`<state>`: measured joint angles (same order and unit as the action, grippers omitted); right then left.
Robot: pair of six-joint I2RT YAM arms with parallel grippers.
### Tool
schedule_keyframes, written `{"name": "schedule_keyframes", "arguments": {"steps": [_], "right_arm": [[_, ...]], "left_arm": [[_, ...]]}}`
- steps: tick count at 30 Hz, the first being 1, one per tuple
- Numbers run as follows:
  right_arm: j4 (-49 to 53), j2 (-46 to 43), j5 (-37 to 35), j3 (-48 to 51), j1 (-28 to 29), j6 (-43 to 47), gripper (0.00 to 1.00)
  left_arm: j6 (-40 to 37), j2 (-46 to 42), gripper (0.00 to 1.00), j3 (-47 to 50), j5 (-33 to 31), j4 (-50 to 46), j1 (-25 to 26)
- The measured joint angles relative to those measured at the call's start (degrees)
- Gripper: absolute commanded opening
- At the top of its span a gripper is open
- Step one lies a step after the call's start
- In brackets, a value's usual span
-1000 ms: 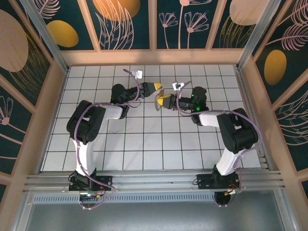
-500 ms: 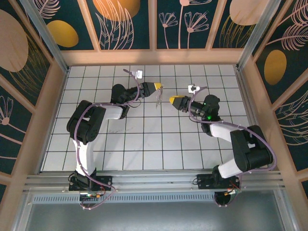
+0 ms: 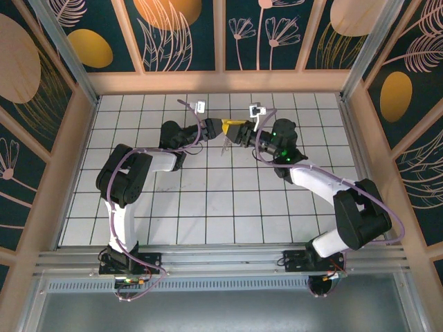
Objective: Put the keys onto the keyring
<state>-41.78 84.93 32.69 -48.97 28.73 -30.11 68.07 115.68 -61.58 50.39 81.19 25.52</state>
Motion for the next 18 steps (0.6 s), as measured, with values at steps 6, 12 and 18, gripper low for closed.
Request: {"name": "schedule_keyframes", "arguments": {"steps": [6, 12, 18], "right_arm": [[0.92, -0.04, -4.28, 4.72, -0.11, 2.43, 0.24], [3.5, -0.61, -5.86, 10.67, -1.22, 2.82, 0.24], [3.41, -5.38, -5.18, 14.36, -5.35, 2.12, 0.25]], "left_arm": [[-0.02, 0.44, 0.0, 0.02, -0.02, -0.85, 0.0], [-0.02, 0.46, 0.0, 0.02, -0.02, -0.37, 0.0], [-0.02, 0.46, 0.0, 0.02, -0.02, -0.33, 0.0]]}}
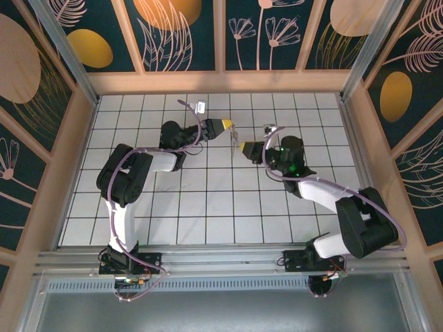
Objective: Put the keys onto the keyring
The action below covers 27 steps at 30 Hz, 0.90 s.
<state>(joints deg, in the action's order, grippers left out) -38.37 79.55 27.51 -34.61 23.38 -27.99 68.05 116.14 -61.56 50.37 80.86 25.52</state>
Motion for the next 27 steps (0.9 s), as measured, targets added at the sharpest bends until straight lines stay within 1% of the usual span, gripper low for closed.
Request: {"name": "schedule_keyframes", "arguments": {"steps": [4, 8, 10, 14, 27], "right_arm": [[-1.79, -2.51, 1.46, 0.52, -3.5, -1.46, 0.29], [-4.39, -2.49, 3.76, 0.5, -5.42, -3.67, 0.39], [-6.45, -1.7, 5.42, 0.2, -5.62, -4.74, 0.43], [-11.06, 2.29, 9.16, -1.95, -5.6, -6.8, 0.45], [-26.71, 14.05, 20.35, -3.23, -5.6, -9.35, 0.45]], "left_arm": [[0.0, 0.0, 0.0, 0.0, 0.0, 0.0, 0.2], [0.02, 0.0, 0.0, 0.0, 0.0, 0.0, 0.35], [0.02, 0.0, 0.0, 0.0, 0.0, 0.0, 0.42], [0.02, 0.0, 0.0, 0.0, -0.02, 0.0, 0.44], [0.22, 0.0, 0.0, -0.02, 0.2, 0.0, 0.44]]}}
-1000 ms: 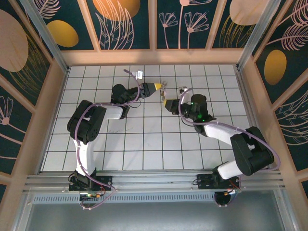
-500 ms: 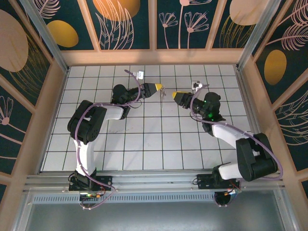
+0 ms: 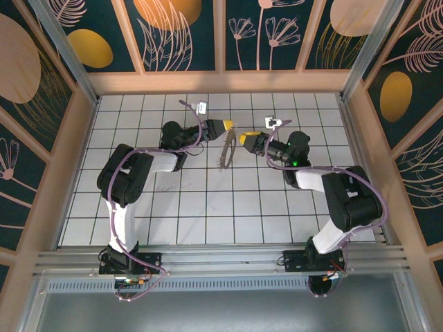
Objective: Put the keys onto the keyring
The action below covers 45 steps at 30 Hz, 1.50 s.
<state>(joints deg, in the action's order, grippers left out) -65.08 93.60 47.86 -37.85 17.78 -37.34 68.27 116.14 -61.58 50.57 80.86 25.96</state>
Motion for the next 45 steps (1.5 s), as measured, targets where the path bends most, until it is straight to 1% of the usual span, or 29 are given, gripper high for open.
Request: {"name": "schedule_keyframes", "arguments": {"steps": [6, 15, 20, 25, 30, 37, 45], "right_arm": [[-5.42, 2.51, 3.72, -1.92, 0.11, -1.42, 0.45], [-9.18, 2.8, 6.84, -2.84, -0.13, -2.08, 0.44], [-9.79, -1.05, 6.84, -0.07, -1.46, -2.08, 0.44], [-9.62, -7.23, 6.38, 2.23, -2.27, -1.33, 0.44], [-8.52, -9.55, 6.78, 2.23, -2.34, 0.94, 0.44], [-6.71, -8.5, 8.92, 0.28, -2.34, 2.51, 0.44], [-6.73, -4.17, 11.26, -2.03, -2.03, 2.49, 0.44]], "left_arm": [[0.52, 0.13, 0.0, -0.04, 0.02, 0.31, 0.24], [4.81, 0.87, 0.0, -0.07, 0.0, 5.9, 0.44], [5.38, 0.72, 0.0, -0.02, 0.28, 7.69, 0.72], [5.4, -0.85, 0.0, 0.59, 1.01, 8.26, 1.11], [6.67, -2.14, 0.0, 0.94, 1.53, 9.11, 1.51], [8.41, -2.86, 0.0, 0.94, 1.6, 9.14, 2.71], [8.55, -4.76, 0.0, 1.18, 1.95, 9.22, 3.96]]}}
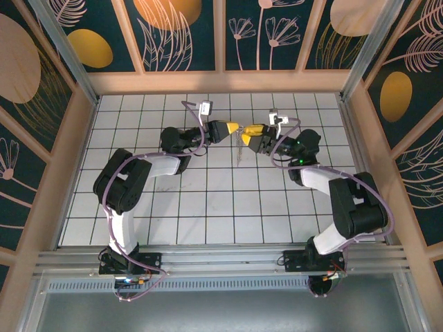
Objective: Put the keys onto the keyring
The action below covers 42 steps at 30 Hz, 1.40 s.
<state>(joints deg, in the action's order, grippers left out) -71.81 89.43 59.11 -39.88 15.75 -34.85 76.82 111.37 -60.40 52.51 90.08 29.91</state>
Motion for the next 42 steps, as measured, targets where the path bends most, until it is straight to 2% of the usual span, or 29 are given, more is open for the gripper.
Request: {"name": "schedule_keyframes", "arguments": {"steps": [9, 19, 35, 42], "right_arm": [[-3.02, 3.72, 2.27, -0.92, 0.61, -1.7, 0.42], [-4.33, 3.61, 4.0, -0.87, 0.85, -1.84, 0.4], [-1.81, 0.5, 4.2, -0.48, 0.85, -0.11, 0.18], [-1.11, 0.59, 4.2, -0.72, 0.68, 0.04, 0.0]], "left_arm": [[0.0, -0.02, 0.0, 0.26, 0.04, 0.07, 0.0], [0.0, -0.02, 0.0, 0.26, 0.24, 0.11, 0.0], [0.04, -0.02, 0.0, 0.24, 0.2, 0.59, -0.02], [0.46, -0.02, 0.0, 0.26, 0.26, 0.7, -0.68]]}}
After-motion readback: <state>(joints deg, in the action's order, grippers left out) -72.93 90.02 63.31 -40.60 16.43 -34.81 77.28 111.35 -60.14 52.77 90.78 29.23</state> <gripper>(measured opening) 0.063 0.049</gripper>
